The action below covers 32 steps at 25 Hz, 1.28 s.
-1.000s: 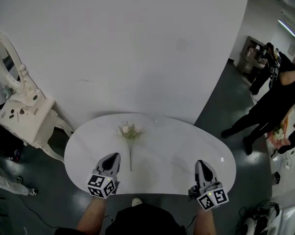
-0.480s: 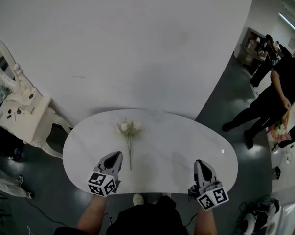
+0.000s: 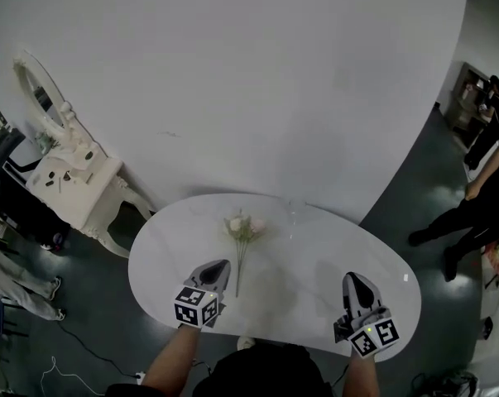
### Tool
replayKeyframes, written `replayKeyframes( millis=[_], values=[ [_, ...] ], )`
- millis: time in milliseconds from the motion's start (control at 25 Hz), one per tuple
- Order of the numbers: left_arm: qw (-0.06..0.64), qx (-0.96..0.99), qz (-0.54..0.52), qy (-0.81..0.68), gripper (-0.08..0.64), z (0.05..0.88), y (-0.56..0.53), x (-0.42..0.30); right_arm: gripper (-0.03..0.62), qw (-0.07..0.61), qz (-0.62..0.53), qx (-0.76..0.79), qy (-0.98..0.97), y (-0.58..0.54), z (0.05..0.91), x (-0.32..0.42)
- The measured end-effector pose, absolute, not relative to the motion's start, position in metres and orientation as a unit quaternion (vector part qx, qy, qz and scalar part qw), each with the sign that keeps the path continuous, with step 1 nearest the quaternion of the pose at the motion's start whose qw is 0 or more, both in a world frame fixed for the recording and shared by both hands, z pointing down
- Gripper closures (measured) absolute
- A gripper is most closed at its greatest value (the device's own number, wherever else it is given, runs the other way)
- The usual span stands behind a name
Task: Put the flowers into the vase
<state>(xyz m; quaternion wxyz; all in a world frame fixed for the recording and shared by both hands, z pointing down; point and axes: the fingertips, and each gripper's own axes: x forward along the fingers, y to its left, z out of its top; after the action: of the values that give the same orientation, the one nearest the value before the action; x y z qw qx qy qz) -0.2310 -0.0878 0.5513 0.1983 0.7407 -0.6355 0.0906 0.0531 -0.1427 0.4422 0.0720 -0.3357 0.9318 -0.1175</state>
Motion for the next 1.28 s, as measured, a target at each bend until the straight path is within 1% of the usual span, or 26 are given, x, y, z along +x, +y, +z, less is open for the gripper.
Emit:
replayKeyframes(
  millis=[160, 480, 520, 560, 600, 720, 760, 840, 1040, 1280],
  values=[
    [0.204, 0.728, 0.111, -0.645, 0.549, 0.554, -0.098, -0.232, 0.571, 0.086, -0.143, -0.319, 0.933, -0.155, 0.447, 0.05],
    [0.235, 0.714, 0.149, -0.643, 0.544, 0.581, -0.127, -0.23, 0.571, 0.083, -0.153, -0.328, 0.929, -0.174, 0.458, 0.069],
    [0.241, 0.714, 0.154, -0.639, 0.52, 0.585, -0.131, -0.23, 0.571, 0.083, -0.153, -0.331, 0.927, -0.175, 0.459, 0.072],
    [0.246, 0.713, 0.158, -0.637, 0.464, 0.589, -0.135, -0.229, 0.571, 0.084, -0.152, -0.335, 0.926, -0.177, 0.459, 0.076],
    [0.251, 0.712, 0.161, -0.636, 0.434, 0.593, -0.14, -0.228, 0.571, 0.085, -0.151, -0.339, 0.925, -0.18, 0.459, 0.079],
    [0.262, 0.706, 0.167, -0.636, 0.408, 0.604, -0.153, -0.228, 0.571, 0.082, -0.149, -0.351, 0.921, -0.187, 0.46, 0.09],
    [0.266, 0.705, 0.167, -0.636, 0.386, 0.607, -0.157, -0.228, 0.571, 0.081, -0.149, -0.354, 0.92, -0.189, 0.461, 0.094],
    [0.275, 0.704, 0.159, -0.635, 0.319, 0.614, -0.165, -0.228, 0.571, 0.081, -0.151, -0.362, 0.916, -0.193, 0.462, 0.1],
    [0.302, 0.691, 0.146, -0.641, 0.313, 0.637, -0.18, -0.235, 0.571, 0.074, -0.159, -0.376, 0.91, -0.2, 0.466, 0.112],
    [0.341, 0.646, 0.187, -0.656, 0.239, 0.679, -0.189, -0.253, 0.571, 0.064, -0.173, -0.398, 0.899, -0.215, 0.479, 0.127]
  ],
)
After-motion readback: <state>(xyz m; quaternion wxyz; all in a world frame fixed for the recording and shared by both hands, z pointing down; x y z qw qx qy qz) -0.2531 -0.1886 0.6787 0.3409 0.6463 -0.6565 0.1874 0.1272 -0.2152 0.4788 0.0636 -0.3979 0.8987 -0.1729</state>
